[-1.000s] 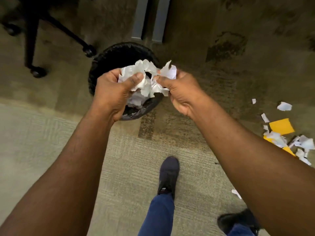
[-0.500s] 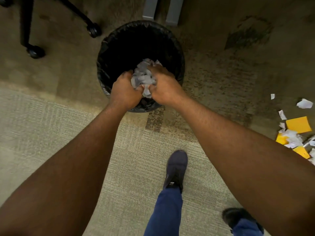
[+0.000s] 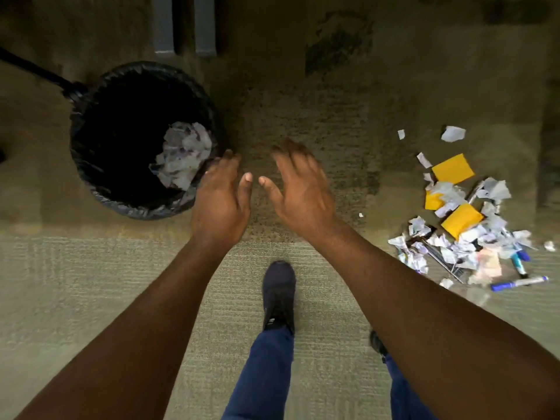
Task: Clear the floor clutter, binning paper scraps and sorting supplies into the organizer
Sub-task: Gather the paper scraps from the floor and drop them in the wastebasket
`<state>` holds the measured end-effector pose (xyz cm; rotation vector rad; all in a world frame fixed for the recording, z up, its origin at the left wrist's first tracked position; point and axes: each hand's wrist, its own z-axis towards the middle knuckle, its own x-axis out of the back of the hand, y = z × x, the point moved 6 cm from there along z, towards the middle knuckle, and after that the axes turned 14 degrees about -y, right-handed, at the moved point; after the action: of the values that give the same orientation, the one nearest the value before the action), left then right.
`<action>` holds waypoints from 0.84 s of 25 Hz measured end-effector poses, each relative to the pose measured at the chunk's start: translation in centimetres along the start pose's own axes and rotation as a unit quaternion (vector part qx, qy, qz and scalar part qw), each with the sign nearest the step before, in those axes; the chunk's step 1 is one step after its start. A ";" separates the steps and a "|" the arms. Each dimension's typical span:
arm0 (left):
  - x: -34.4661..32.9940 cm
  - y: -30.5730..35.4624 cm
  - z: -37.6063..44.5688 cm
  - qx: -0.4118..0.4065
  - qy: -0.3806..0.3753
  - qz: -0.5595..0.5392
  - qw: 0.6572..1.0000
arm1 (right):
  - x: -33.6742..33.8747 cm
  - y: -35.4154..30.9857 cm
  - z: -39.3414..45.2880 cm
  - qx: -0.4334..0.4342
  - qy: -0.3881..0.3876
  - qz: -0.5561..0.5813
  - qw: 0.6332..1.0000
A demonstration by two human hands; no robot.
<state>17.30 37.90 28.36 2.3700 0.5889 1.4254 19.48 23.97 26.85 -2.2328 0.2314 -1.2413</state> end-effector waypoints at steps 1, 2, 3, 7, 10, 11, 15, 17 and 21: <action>-1.3 1.7 0.0 0.002 -0.020 0.017 1.000 | 0.5 1.9 -1.5 -0.016 0.005 -0.003 1.000; -2.8 3.9 0.0 -0.002 -0.042 0.033 0.999 | 1.1 4.2 -3.2 -0.036 0.011 -0.005 0.999; -4.3 6.0 0.0 -0.008 -0.062 0.048 0.997 | 1.6 6.3 -4.8 -0.056 0.013 -0.005 0.998; -10.3 14.5 -0.2 -0.033 -0.136 0.102 0.985 | 3.7 14.9 -11.5 -0.136 0.018 0.019 0.990; -14.6 20.4 -0.7 -0.059 -0.180 0.139 0.972 | 5.3 20.8 -16.9 -0.178 0.030 0.041 0.983; -15.9 22.1 -0.8 -0.066 -0.194 0.147 0.968 | 5.7 22.7 -18.6 -0.191 0.030 0.049 0.980; -21.6 28.3 -1.1 -0.072 -0.235 0.169 0.954 | 7.0 29.9 -24.7 -0.241 0.031 0.065 0.968; -24.1 30.7 -1.3 -0.076 -0.252 0.184 0.947 | 7.5 32.8 -27.4 -0.256 0.037 0.081 0.962; -28.1 33.9 -0.8 -0.087 -0.278 0.212 0.933 | 7.2 37.9 -30.7 -0.282 0.032 0.118 0.952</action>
<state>11.10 -5.37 23.09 2.6733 -0.2010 0.8123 2.69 -22.30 23.60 -2.5292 0.9558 -1.2228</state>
